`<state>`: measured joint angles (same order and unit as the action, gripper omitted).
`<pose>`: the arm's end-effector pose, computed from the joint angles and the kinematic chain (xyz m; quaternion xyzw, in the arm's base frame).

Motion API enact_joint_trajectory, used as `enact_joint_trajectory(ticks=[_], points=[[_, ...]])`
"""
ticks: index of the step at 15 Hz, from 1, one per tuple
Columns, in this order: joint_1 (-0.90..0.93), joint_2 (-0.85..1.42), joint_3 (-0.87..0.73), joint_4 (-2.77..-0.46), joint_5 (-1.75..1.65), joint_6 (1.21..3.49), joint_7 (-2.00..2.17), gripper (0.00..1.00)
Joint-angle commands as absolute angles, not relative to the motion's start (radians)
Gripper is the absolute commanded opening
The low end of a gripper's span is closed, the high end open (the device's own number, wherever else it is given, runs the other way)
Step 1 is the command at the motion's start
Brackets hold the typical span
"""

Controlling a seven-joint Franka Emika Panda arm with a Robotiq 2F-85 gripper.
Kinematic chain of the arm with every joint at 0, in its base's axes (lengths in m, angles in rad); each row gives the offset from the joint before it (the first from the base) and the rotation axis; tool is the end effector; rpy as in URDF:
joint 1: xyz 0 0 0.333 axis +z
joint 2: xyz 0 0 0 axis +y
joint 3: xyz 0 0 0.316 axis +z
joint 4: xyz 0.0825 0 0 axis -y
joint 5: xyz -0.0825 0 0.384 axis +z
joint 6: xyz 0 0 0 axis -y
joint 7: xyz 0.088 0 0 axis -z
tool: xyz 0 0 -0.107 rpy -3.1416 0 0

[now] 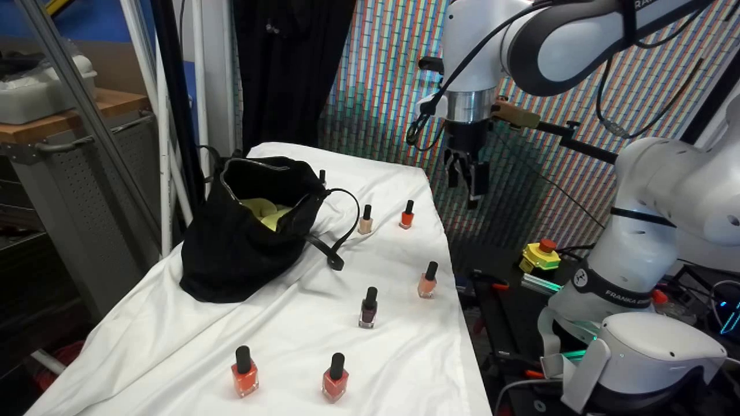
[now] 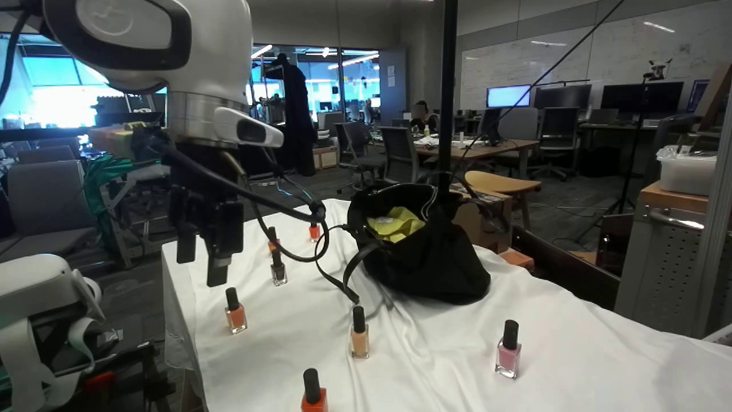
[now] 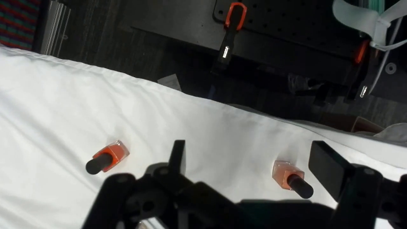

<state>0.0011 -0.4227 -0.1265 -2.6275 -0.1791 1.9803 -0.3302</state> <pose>0.3626 -0.0549 0.3692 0.9803 0.1541 -0.1205 0.0259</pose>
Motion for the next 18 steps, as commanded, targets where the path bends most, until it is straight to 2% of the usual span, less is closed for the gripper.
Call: enact_joint_trajectory(ticks=[1, 18], points=[[0.026, -0.384, -0.097, -2.647, -0.162, 2.032, -0.35, 1.0], [0.103, -0.23, -0.065, -2.723, 0.07, 2.321, -0.427, 1.0]])
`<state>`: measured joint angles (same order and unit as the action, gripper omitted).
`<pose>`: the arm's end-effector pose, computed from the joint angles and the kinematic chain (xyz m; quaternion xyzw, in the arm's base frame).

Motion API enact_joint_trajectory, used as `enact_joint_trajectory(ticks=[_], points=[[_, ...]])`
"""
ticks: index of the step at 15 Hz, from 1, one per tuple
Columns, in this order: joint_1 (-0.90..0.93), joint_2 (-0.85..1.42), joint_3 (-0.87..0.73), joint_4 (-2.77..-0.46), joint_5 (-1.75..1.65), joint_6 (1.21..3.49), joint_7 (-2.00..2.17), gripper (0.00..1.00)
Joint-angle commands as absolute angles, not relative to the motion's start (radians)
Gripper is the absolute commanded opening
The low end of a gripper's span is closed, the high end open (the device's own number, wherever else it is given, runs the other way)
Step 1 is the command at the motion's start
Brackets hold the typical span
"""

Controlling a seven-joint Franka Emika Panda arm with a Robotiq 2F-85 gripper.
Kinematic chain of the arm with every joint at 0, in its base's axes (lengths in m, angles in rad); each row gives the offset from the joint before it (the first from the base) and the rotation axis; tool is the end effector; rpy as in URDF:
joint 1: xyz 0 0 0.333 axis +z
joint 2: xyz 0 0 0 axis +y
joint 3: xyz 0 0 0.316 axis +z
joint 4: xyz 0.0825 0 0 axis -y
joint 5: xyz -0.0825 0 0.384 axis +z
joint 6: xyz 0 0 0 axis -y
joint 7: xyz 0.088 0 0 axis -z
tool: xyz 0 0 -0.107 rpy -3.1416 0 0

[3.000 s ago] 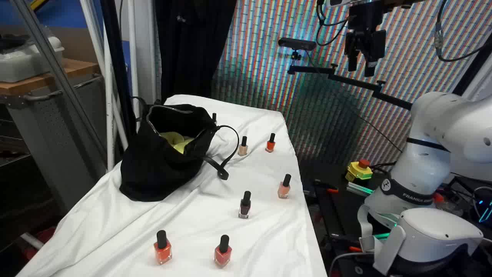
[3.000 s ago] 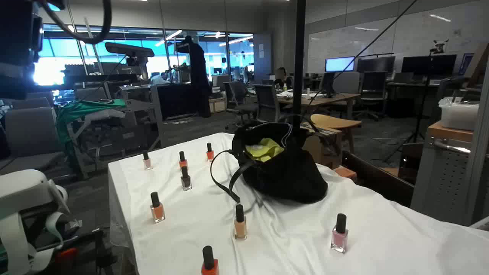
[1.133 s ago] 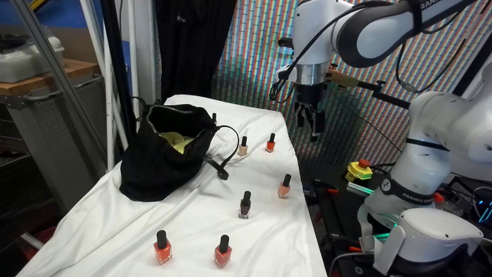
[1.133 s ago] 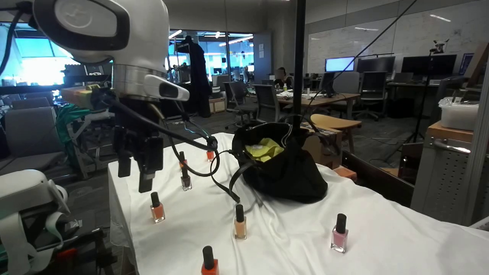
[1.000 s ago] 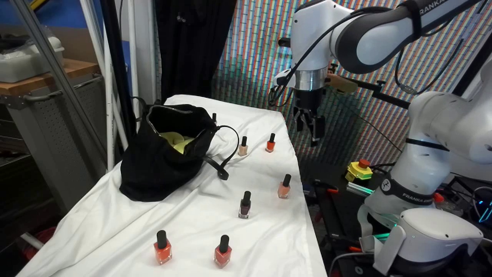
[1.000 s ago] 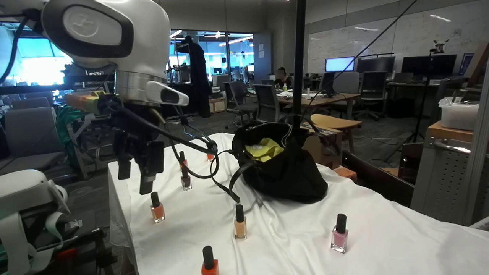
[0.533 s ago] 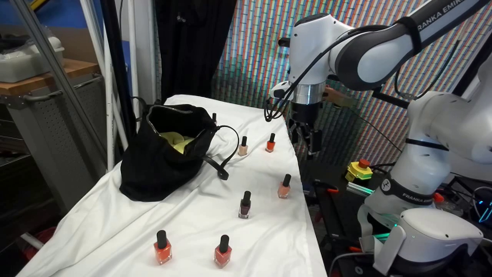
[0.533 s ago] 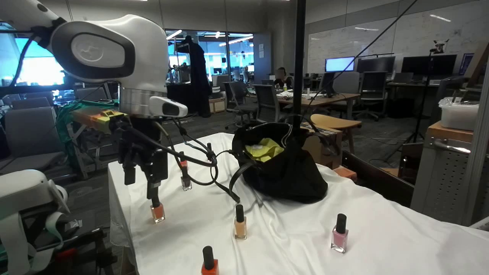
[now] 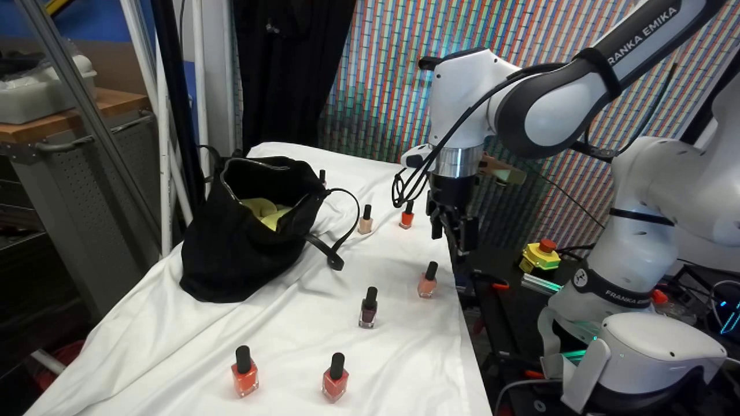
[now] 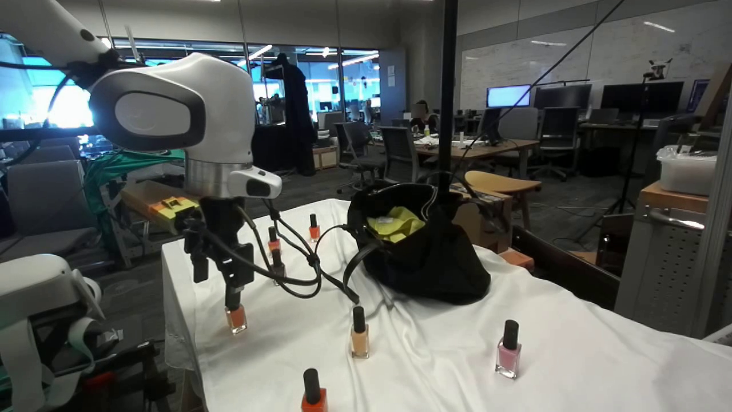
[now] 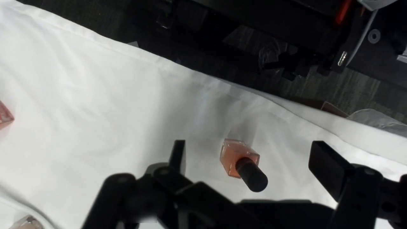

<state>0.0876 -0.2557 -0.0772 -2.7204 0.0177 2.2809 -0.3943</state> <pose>0.3716 0.0060 0.2904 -0.9761 -0.1960 0.0875 0.0330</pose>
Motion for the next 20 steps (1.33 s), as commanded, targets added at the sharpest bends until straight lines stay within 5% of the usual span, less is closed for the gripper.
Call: enact_joint_trajectory(ticks=[1, 20], points=[[0.109, -0.219, -0.061, -2.722, 0.082, 2.322, -0.431, 1.0], [0.106, -0.057, 0.027, -2.759, 0.039, 2.601, -0.371, 1.0]])
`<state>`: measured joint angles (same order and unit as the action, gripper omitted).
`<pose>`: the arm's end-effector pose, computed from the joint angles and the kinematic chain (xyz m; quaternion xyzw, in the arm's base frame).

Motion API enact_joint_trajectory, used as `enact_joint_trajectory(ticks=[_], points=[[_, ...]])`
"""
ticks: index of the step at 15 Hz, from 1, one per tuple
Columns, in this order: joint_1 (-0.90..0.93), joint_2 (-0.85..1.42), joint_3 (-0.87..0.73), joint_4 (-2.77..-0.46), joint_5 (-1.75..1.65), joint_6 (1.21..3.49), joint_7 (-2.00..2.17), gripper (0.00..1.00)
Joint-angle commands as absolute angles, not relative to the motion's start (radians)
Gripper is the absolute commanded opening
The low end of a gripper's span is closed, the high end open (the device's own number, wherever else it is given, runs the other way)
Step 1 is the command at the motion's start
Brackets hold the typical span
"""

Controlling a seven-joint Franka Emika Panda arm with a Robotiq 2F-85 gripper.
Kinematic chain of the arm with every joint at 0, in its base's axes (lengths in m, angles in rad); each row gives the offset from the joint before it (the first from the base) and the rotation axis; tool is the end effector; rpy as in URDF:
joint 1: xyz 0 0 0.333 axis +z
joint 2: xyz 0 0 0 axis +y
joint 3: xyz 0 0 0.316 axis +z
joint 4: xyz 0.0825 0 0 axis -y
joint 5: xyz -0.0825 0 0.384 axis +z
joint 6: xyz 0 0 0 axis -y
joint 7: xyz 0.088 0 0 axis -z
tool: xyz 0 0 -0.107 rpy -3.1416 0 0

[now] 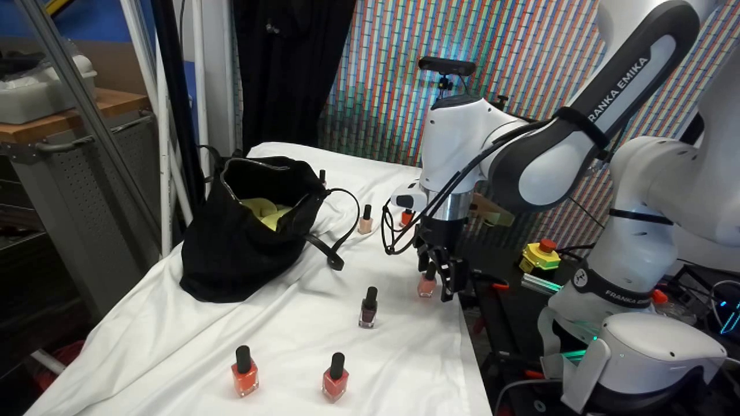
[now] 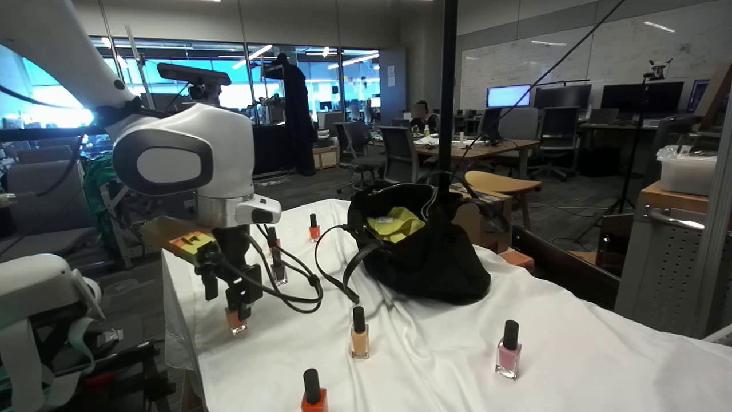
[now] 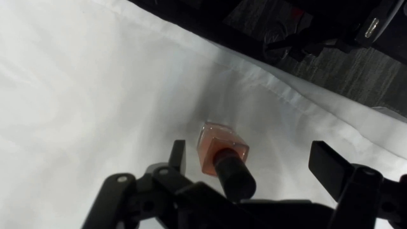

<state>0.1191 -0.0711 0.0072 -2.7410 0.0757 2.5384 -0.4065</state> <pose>0.3781 0.0471 0.2319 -0.9705 -0.2311 0.0623 0.0281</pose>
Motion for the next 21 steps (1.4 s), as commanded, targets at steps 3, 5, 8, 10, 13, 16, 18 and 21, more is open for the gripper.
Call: enact_joint_trajectory(ticks=[3, 5, 8, 10, 13, 16, 18, 21], points=[[0.096, -0.025, 0.025, -2.743, -0.009, 2.63, -0.351, 1.0], [0.09, -0.014, 0.023, -2.743, -0.044, 2.647, -0.335, 1.0], [0.078, -0.001, 0.02, -2.743, -0.088, 2.662, -0.309, 1.0], [0.071, 0.009, 0.018, -2.743, -0.104, 2.671, -0.304, 1.0], [0.066, 0.012, 0.018, -2.742, -0.078, 2.685, -0.332, 1.0], [0.067, 0.012, 0.02, -2.742, -0.059, 2.692, -0.349, 1.0], [0.069, 0.013, 0.022, -2.742, -0.051, 2.683, -0.355, 0.82], [0.07, 0.014, 0.025, -2.742, -0.074, 2.673, -0.335, 0.6]])
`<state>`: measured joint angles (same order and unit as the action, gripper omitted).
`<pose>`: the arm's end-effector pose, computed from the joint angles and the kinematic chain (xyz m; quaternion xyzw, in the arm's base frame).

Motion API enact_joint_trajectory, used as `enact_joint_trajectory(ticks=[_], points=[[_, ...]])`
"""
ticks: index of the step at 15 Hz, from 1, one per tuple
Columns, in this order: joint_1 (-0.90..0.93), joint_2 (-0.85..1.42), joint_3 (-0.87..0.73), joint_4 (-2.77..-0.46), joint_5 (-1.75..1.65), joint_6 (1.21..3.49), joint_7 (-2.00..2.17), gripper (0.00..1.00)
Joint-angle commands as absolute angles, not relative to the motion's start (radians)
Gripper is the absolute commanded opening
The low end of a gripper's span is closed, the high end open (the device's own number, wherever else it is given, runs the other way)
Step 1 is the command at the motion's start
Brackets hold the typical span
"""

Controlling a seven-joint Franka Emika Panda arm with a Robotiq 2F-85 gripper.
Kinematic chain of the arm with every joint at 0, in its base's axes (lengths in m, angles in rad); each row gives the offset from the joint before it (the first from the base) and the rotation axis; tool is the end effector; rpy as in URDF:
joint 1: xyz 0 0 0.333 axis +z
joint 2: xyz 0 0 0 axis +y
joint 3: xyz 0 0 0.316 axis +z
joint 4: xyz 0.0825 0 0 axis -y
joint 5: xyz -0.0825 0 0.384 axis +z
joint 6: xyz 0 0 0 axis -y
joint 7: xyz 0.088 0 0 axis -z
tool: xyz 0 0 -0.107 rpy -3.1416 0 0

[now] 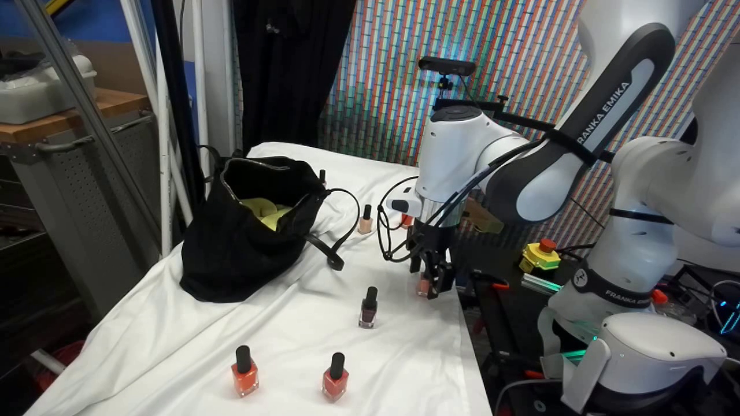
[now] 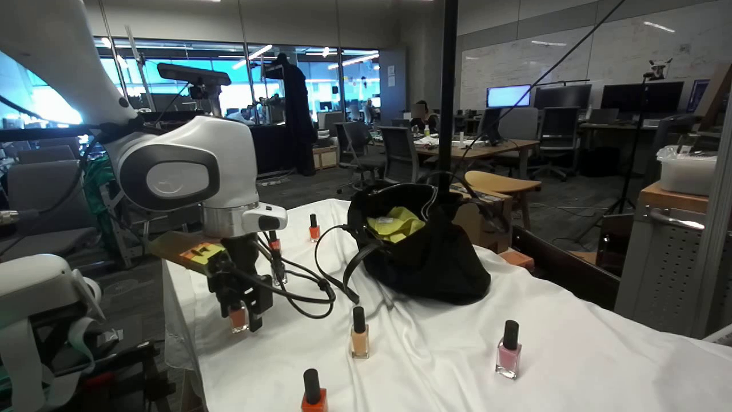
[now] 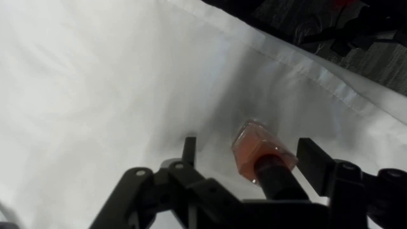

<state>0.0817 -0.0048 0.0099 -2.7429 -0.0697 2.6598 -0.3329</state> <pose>0.3851 0.0374 0.2150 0.9696 0.2411 -0.0406 0.0101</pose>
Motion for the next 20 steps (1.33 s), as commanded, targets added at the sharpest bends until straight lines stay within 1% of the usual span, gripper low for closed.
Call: enact_joint_trajectory(ticks=[1, 4, 7, 10, 14, 20], points=[[0.071, 0.014, 0.025, -2.742, -0.075, 2.671, -0.33, 0.54], [0.072, 0.01, 0.029, -2.742, -0.062, 2.667, -0.338, 0.33], [0.072, 0.002, 0.029, -2.742, -0.053, 2.659, -0.343, 0.15], [0.069, -0.014, 0.026, -2.739, -0.07, 2.634, -0.327, 0.15], [0.064, -0.038, 0.023, -2.699, -0.106, 2.538, -0.29, 0.15], [0.062, -0.049, 0.024, -2.543, -0.111, 2.39, -0.223, 0.15]])
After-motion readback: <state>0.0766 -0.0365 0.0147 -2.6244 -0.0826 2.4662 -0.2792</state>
